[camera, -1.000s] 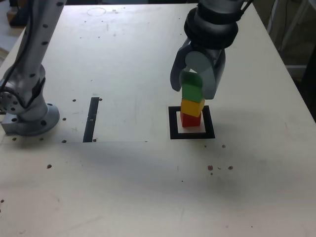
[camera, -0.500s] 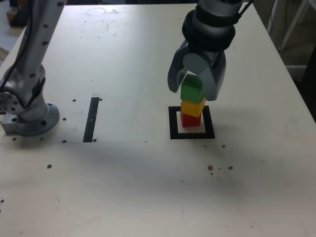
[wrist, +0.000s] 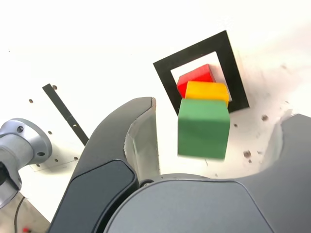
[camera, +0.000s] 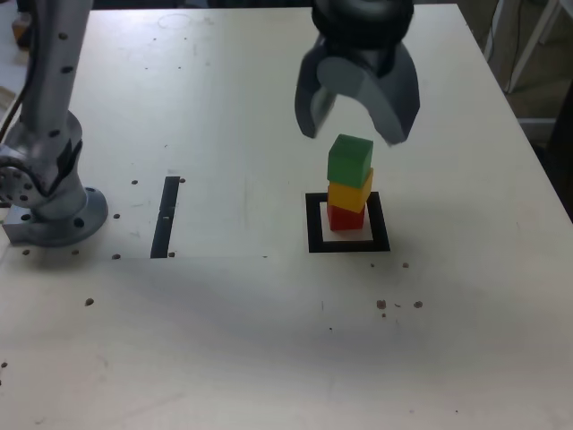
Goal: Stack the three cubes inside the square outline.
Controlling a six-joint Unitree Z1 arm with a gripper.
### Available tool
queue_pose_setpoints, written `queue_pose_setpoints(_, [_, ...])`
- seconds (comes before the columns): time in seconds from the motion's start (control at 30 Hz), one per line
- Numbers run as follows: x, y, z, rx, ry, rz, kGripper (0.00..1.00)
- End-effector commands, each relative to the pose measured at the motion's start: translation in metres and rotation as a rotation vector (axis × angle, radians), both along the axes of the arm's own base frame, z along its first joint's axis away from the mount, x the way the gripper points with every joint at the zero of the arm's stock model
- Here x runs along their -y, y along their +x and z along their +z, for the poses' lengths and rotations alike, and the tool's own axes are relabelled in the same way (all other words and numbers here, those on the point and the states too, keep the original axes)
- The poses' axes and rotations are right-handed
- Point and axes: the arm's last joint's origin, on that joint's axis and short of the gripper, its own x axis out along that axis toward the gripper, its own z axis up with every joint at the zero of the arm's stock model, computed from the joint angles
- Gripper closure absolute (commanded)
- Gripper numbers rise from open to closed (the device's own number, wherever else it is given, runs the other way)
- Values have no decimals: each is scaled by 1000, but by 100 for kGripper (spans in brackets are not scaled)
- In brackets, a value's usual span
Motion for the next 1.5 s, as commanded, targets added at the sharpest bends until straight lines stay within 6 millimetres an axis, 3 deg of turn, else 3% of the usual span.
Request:
queue_pose_setpoints(0.0, [-1,-12,14,23,-8,-1,1])
queue_pose_setpoints(0.27, [-6,-69,54,107,-26,-12,1])
queue_pose_setpoints(0.5, [-11,-124,52,66,-38,-11,1])
queue_pose_setpoints(0.87, [-14,-182,6,-85,-71,55,1])
queue_pose_setpoints(1.47, [-17,-209,-80,-143,-55,167,1])
